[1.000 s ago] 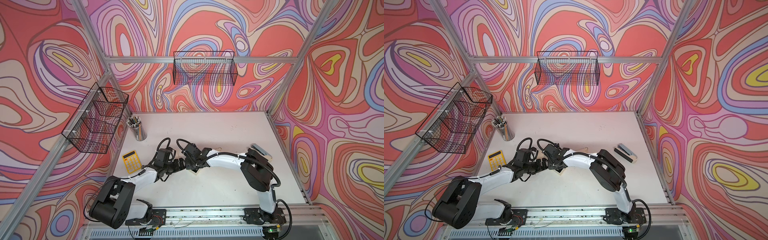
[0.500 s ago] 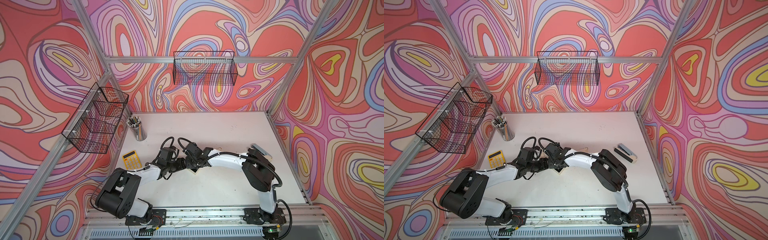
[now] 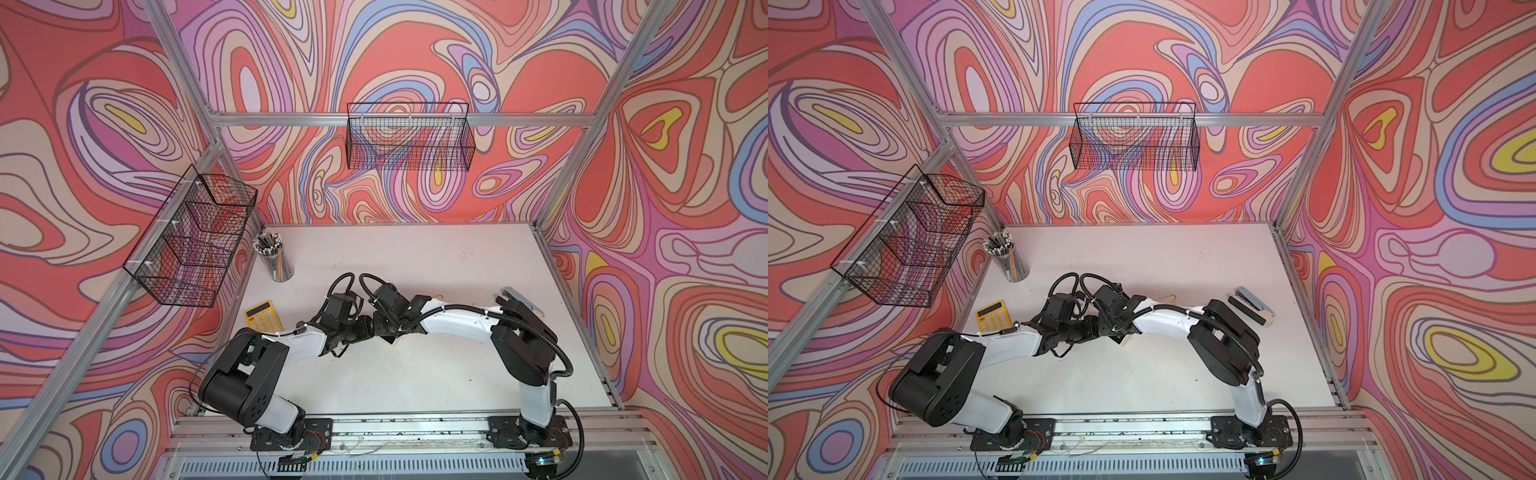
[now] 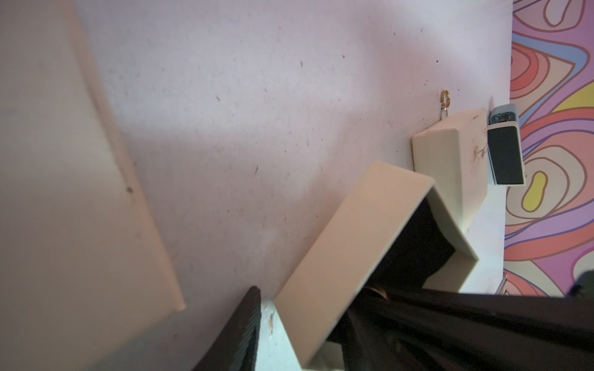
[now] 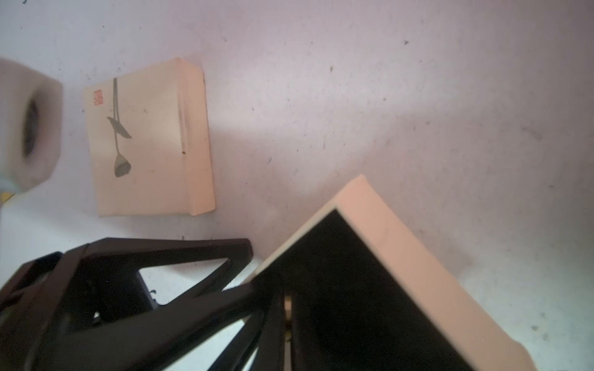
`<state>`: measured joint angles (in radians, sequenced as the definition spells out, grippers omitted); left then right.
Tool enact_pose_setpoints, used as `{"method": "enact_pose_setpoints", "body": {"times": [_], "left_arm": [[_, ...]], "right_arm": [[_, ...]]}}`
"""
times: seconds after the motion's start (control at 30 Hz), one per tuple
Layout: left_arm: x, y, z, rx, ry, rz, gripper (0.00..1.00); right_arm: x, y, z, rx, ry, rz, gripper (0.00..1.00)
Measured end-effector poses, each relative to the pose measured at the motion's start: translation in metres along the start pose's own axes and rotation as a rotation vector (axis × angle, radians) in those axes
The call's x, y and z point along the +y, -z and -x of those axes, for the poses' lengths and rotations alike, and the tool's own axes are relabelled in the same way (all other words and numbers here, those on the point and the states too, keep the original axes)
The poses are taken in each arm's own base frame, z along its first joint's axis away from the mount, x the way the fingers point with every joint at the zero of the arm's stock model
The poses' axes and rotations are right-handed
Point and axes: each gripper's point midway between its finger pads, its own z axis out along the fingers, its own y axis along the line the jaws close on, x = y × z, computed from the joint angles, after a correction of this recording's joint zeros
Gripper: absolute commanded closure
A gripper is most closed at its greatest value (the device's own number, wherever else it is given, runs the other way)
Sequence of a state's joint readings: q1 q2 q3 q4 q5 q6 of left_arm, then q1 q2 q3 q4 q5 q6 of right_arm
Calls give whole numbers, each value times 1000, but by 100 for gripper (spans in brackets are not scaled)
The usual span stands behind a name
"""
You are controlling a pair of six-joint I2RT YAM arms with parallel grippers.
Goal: Take the rings out of the lift-off lid box
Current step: Take out the ring from the jewelry box.
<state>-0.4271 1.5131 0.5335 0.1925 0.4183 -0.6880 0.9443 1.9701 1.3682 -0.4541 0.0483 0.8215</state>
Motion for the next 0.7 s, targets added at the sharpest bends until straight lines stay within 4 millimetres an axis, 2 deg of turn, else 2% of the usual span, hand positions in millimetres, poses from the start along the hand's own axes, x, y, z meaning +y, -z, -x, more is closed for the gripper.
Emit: {"method": "enact_pose_setpoints", "body": {"times": [0.3, 0.5, 0.7], "left_arm": [[-4, -7, 6, 3, -7, 2, 58], [-4, -11, 9, -2, -9, 1, 60], [-4, -11, 9, -3, -10, 2, 60]], "right_arm": [[-6, 1, 5, -17, -20, 18, 99], [1, 8, 8, -28, -25, 66, 100], [0, 7, 11, -26, -42, 86, 100]]}}
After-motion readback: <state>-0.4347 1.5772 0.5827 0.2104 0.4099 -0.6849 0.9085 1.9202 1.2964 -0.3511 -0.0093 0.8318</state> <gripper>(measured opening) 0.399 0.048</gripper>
